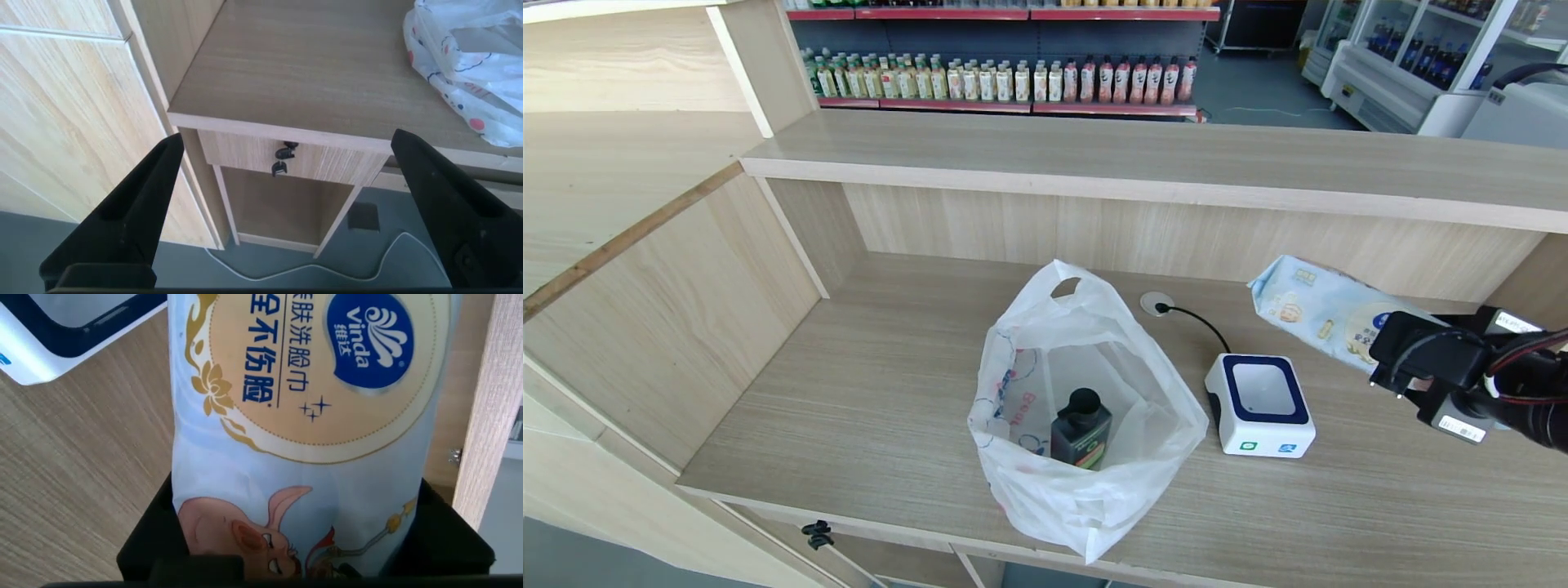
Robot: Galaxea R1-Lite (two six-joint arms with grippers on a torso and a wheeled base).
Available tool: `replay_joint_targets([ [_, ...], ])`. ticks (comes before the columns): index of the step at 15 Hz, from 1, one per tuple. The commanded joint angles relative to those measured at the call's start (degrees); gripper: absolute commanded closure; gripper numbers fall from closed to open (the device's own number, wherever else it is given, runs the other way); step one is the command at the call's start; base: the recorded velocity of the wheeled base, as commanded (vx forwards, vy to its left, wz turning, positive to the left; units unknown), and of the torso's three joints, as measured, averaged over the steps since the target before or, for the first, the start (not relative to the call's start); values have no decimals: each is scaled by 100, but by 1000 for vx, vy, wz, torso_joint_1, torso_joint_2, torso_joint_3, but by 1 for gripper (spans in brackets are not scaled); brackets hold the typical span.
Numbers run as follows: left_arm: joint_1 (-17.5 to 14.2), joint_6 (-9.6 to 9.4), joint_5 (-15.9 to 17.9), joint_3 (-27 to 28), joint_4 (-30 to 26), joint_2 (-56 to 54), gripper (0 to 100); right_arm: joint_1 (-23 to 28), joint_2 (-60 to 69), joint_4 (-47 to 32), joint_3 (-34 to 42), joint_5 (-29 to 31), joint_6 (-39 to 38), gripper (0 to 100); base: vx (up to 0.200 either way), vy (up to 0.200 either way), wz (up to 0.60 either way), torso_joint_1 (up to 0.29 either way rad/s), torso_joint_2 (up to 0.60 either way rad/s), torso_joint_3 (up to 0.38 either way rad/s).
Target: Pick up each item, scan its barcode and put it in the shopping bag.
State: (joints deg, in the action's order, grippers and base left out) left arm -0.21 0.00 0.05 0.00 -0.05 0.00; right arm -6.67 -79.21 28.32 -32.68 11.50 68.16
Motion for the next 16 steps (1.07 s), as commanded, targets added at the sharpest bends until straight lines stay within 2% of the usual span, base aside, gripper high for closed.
replay_joint_targets([
  [1,-6,0,4,0,-4,0,0,16,-6,-19,-28,-77,-31,100,0,0,0,0,0,0],
  [6,-6,0,4,0,-4,0,0,25,55,-626,104,-165,-347,100,0,0,0,0,0,0],
  [8,-6,0,4,0,-4,0,0,25,46,-643,192,-174,-356,100,0,0,0,0,0,0],
  [12,3,0,-5,0,-4,0,0,87,-59,-160,201,-183,-294,100,0,0,0,0,0,0],
  [16,-6,0,4,0,-4,0,0,34,11,139,333,-183,136,100,0,0,0,0,0,0],
])
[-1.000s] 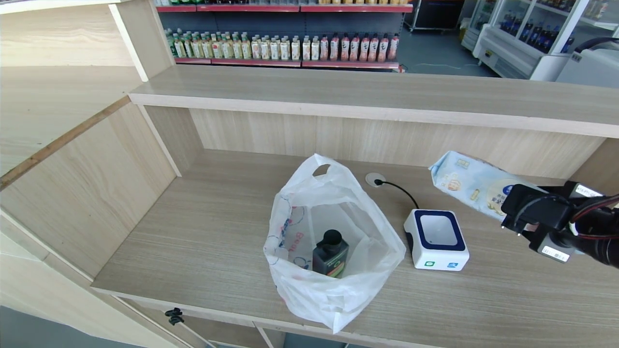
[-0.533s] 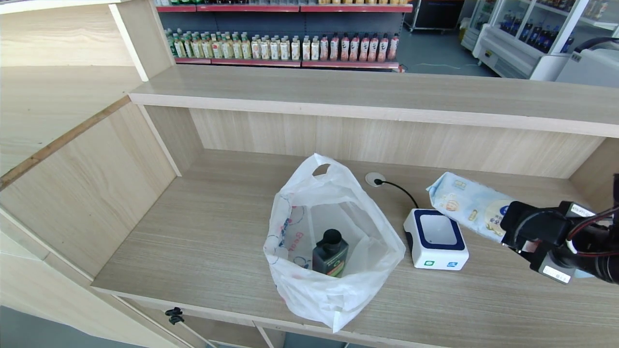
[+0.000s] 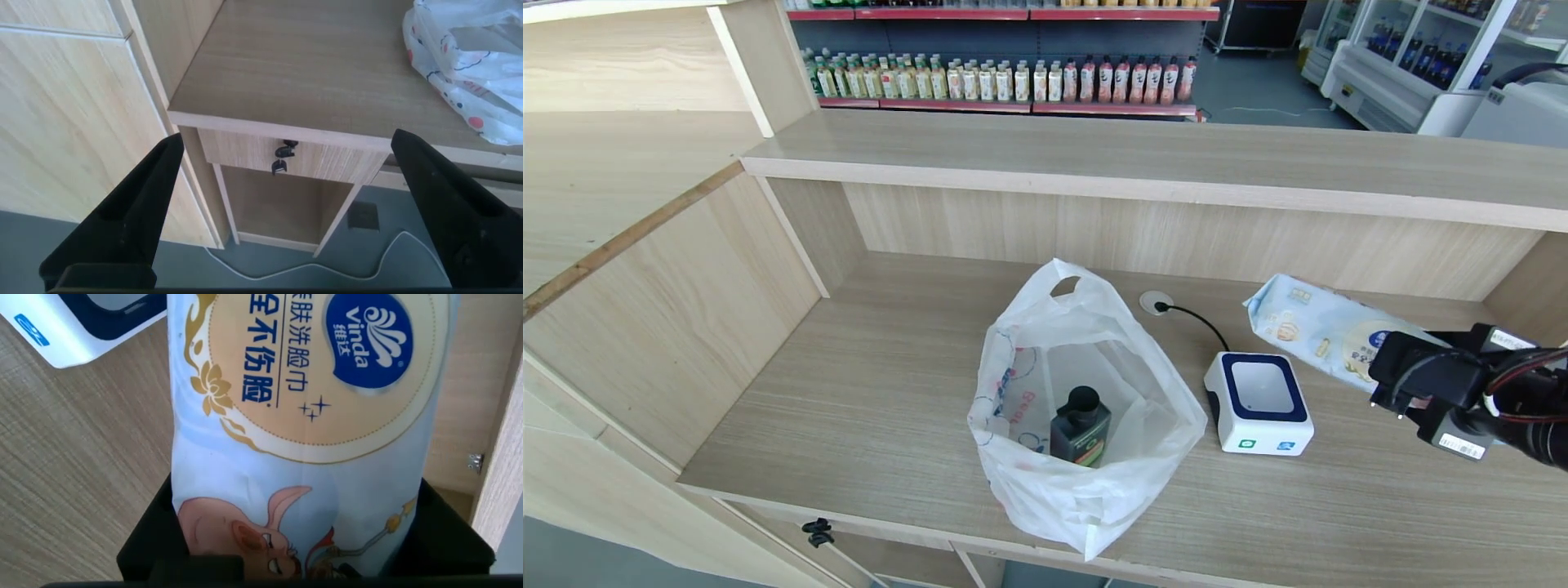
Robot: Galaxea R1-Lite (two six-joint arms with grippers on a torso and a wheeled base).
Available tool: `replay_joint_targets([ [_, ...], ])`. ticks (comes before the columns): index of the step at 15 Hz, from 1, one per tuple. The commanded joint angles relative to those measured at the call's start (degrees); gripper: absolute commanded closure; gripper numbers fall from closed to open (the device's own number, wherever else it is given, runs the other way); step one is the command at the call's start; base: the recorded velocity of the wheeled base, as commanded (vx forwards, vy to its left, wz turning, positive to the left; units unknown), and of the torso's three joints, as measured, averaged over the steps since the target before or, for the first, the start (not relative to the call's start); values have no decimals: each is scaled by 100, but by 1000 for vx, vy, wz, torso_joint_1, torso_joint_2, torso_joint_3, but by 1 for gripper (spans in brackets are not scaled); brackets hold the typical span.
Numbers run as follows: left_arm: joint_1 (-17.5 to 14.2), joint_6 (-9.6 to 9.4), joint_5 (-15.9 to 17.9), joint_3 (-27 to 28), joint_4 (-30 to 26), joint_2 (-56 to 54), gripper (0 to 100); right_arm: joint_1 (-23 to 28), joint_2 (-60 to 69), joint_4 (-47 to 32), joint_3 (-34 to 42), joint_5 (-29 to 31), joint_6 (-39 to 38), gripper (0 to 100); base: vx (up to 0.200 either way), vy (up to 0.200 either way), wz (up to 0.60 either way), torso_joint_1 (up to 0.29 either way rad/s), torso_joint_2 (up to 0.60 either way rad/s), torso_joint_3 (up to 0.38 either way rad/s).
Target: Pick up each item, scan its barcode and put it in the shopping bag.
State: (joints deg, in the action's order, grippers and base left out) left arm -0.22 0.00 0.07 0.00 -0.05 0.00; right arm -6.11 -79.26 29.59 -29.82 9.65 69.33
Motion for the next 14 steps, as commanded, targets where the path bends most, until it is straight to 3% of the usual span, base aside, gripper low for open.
replay_joint_targets([
  [1,-4,0,-7,0,-4,0,0,-22,-1,109,117,-7,90,100,0,0,0,0,0,0],
  [8,-4,0,1,0,-4,0,0,-13,-151,583,178,-7,248,100,0,0,0,0,0,0],
  [14,-4,0,1,0,5,0,0,13,-353,926,125,-816,766,100,0,0,0,0,0,0],
])
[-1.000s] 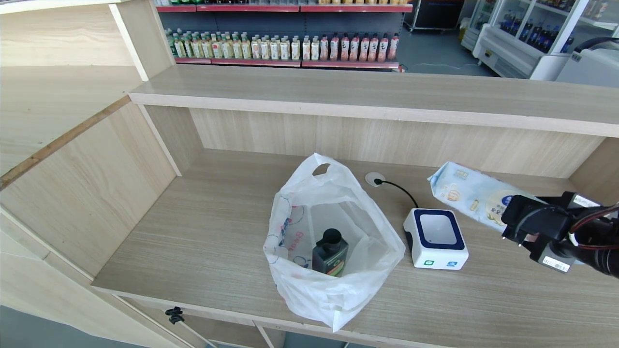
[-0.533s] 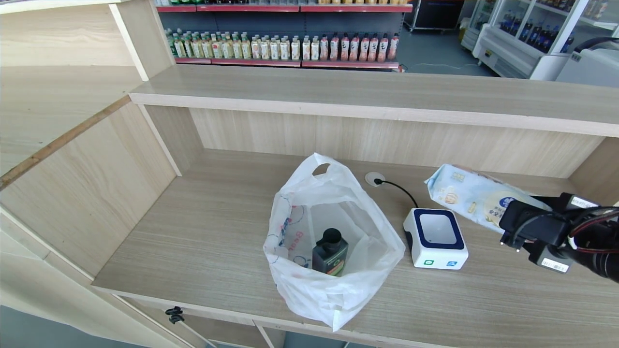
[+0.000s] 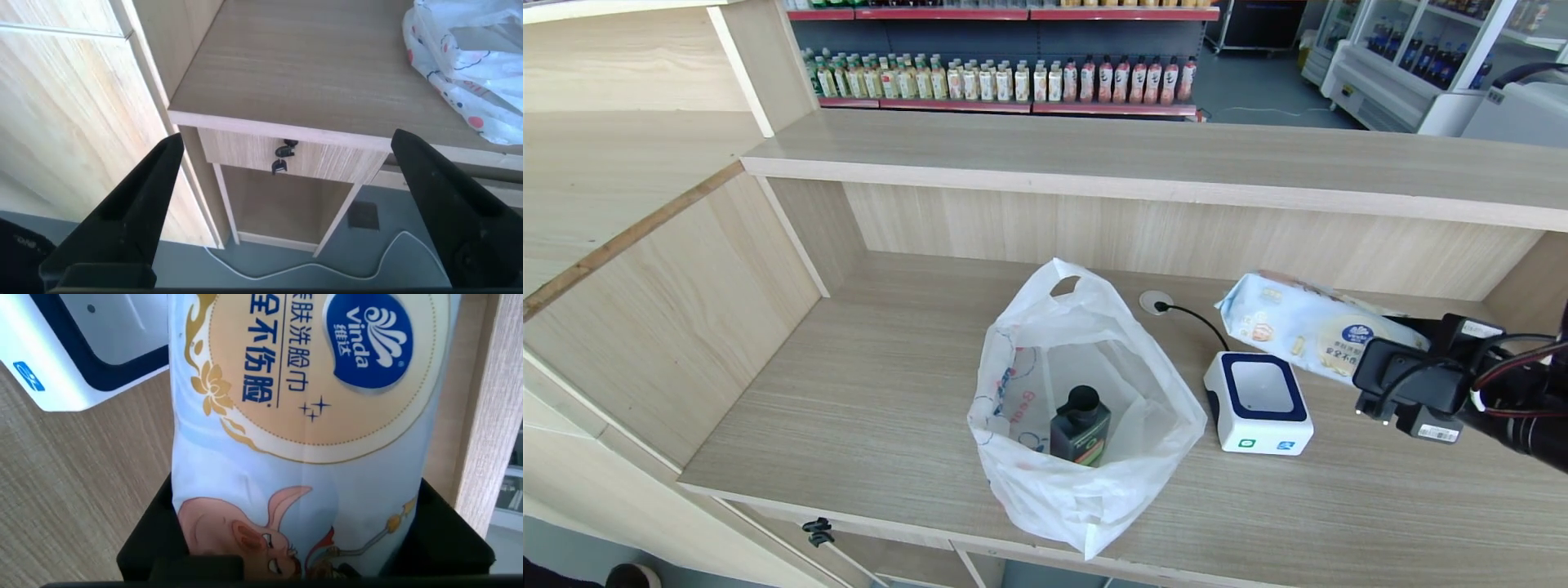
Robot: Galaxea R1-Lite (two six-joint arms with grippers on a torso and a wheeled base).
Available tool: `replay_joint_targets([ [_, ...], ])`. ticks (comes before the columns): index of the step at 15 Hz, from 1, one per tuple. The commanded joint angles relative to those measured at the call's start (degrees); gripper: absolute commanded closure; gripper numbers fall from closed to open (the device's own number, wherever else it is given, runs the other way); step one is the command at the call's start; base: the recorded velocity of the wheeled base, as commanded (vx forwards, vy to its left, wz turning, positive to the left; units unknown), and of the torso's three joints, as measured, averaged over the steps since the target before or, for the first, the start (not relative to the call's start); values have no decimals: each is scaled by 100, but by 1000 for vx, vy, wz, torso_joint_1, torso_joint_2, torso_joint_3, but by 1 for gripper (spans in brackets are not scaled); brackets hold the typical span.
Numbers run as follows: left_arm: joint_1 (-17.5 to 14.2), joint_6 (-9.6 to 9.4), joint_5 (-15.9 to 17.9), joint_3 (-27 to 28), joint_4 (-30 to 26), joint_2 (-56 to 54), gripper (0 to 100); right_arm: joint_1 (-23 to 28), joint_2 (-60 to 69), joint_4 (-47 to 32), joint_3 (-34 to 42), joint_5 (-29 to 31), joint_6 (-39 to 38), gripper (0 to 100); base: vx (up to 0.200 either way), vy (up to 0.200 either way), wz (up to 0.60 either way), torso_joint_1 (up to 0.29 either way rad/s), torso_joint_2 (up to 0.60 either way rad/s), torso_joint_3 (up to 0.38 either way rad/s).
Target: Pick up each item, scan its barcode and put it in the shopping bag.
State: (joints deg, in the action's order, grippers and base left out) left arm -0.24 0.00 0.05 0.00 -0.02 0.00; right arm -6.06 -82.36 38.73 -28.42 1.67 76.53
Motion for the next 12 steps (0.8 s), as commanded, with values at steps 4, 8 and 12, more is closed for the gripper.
replay_joint_targets([
  [4,-2,0,4,0,2,0,0,289,-87,82,-15,-202,143,100,0,0,0,0,0,0],
  [8,7,0,4,0,2,0,0,386,-87,56,-15,-246,160,100,0,0,0,0,0,0],
  [12,-2,0,-5,0,2,0,0,105,915,-744,-366,-255,-147,100,0,0,0,0,0,0],
])
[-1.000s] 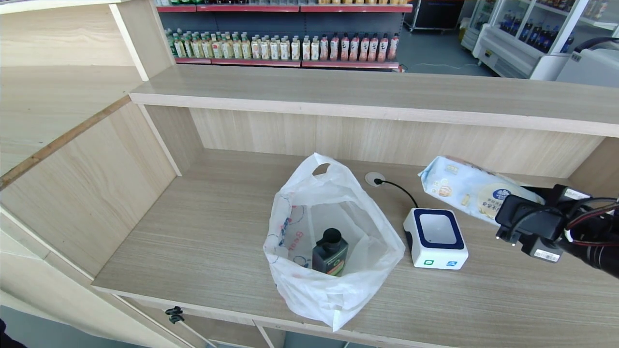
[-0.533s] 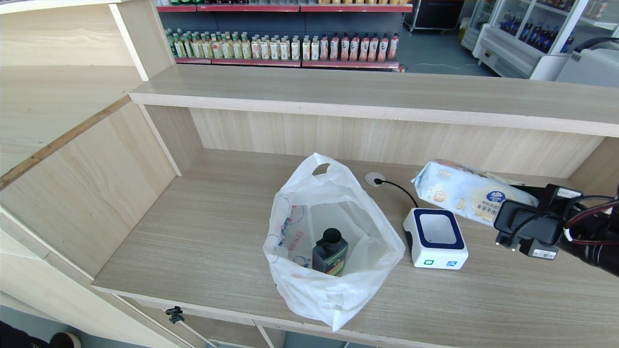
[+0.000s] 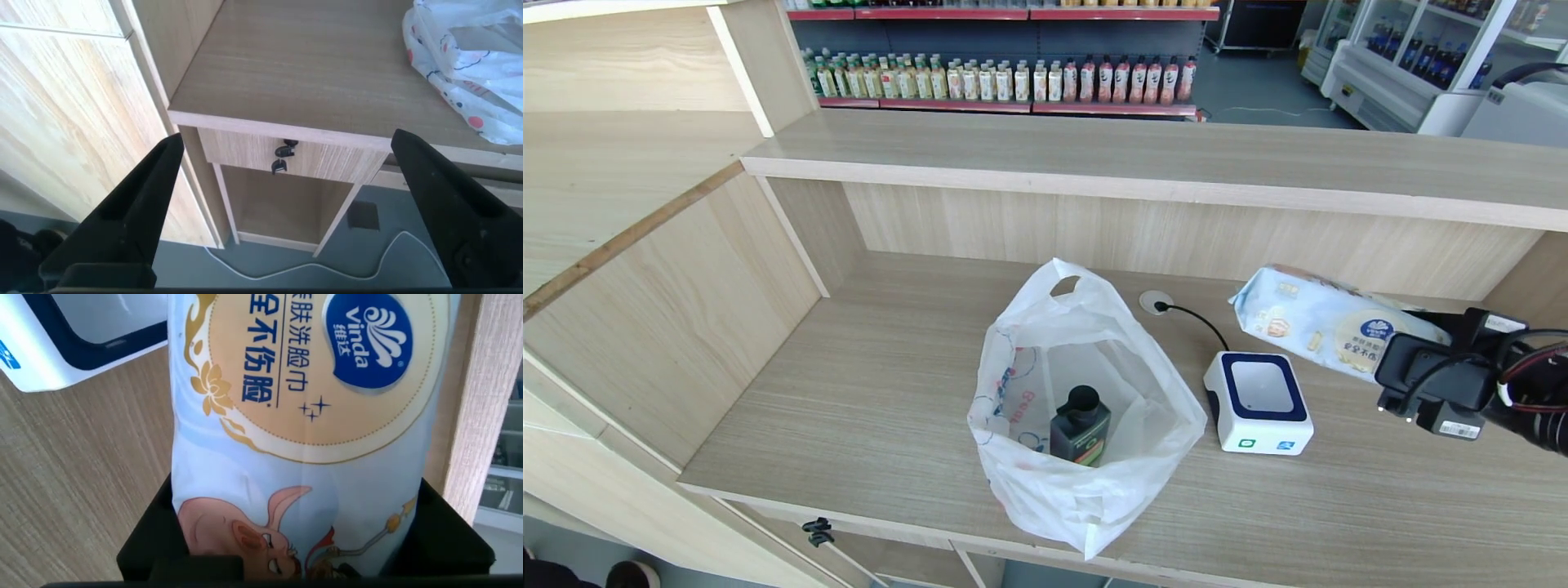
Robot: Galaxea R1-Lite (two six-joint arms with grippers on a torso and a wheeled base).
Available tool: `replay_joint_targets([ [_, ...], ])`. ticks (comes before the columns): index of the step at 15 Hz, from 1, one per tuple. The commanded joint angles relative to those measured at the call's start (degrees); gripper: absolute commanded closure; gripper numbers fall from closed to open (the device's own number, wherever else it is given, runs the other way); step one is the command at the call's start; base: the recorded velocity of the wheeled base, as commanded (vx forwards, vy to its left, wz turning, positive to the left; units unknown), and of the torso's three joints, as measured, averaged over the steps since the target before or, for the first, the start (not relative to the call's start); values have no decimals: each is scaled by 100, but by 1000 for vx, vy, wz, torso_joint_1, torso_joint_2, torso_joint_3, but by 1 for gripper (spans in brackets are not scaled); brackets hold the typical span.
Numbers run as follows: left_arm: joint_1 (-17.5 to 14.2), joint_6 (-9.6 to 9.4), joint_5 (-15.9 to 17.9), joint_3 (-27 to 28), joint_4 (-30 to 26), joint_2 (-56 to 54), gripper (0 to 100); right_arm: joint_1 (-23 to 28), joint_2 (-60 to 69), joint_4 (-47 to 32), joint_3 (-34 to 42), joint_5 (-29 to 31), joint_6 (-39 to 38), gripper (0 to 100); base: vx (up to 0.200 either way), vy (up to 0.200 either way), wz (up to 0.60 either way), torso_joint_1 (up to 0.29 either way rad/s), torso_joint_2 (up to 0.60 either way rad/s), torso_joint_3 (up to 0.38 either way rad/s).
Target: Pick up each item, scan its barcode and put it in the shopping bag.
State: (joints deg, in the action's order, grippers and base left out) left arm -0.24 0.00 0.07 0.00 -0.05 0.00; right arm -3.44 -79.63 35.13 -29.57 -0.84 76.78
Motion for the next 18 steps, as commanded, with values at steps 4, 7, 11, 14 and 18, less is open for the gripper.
replay_joint_targets([
  [4,-2,0,1,0,5,0,0,-228,1775,-1870,-848,-21,-1314,100,0,0,0,0,0,0],
  [7,-2,0,1,0,-4,0,0,-377,2074,-2195,-962,-30,-1455,100,0,0,0,0,0,0],
  [11,-2,0,1,0,-4,0,0,-465,2487,-2538,-1033,-30,-2404,100,0,0,0,0,0,0],
  [14,-2,0,1,0,-4,0,0,-570,2540,-2590,-1050,-30,-2650,100,0,0,0,0,0,0],
  [18,-2,0,-7,0,5,0,0,-711,2610,-2608,-892,-30,-2888,100,0,0,600,-2,1,0],
])
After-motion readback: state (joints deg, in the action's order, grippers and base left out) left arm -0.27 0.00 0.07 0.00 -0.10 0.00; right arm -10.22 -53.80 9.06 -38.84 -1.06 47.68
